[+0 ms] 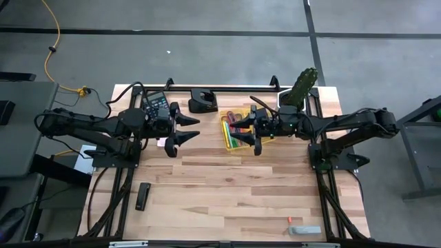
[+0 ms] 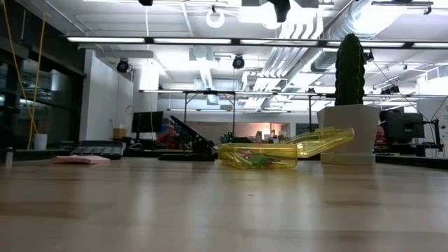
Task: Pack school essentials
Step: Put the orange small eraser into the yellow supply box
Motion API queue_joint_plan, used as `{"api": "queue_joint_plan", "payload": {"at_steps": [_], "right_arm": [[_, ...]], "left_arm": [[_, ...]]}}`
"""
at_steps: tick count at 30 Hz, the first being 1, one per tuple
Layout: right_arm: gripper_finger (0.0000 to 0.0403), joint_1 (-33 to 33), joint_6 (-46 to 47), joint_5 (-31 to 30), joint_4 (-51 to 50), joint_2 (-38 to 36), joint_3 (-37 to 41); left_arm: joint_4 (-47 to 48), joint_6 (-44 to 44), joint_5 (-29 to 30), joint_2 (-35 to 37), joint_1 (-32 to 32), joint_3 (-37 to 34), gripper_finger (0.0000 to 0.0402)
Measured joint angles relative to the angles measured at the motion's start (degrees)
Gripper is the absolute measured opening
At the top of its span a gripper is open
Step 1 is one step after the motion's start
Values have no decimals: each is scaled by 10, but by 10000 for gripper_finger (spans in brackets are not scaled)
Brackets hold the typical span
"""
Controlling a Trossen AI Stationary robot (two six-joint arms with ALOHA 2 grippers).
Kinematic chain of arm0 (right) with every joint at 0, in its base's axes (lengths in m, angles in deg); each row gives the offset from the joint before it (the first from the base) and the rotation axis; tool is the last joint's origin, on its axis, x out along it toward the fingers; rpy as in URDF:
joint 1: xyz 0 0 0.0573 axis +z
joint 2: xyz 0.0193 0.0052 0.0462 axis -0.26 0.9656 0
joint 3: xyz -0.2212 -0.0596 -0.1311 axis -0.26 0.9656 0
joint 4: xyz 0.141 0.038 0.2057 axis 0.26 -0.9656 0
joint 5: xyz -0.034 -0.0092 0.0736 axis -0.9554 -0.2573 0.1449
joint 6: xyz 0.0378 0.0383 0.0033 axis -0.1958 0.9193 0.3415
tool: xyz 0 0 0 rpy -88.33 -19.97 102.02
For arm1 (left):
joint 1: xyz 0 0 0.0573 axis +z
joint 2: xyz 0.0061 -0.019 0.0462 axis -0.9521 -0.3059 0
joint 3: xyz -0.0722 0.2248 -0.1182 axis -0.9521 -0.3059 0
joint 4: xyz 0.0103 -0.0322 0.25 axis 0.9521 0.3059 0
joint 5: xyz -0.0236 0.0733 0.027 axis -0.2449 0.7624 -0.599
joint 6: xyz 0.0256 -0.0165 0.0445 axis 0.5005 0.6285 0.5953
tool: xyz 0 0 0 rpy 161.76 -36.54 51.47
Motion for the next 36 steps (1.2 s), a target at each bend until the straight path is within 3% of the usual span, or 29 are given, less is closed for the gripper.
{"api": "queue_joint_plan", "payload": {"at_steps": [5,10,14,18,23,28,33,36], "right_arm": [[179,0,115,12,-32,0,0],[179,25,248,75,-201,0,0],[179,98,349,55,-393,0,0],[179,197,558,22,-502,1,21],[179,330,910,-7,-510,1,66],[179,450,1164,-8,-469,7,104],[179,486,1199,79,-437,66,92],[179,489,1205,99,-434,114,73]], "left_arm": [[0,0,28,0,0,0,202],[0,0,38,0,0,0,202],[0,0,38,0,0,0,202],[1,0,38,0,0,0,202],[1,0,38,0,0,0,202],[5,0,38,0,0,0,202],[5,0,38,-1,0,0,202],[6,0,38,-1,0,-1,202]]}}
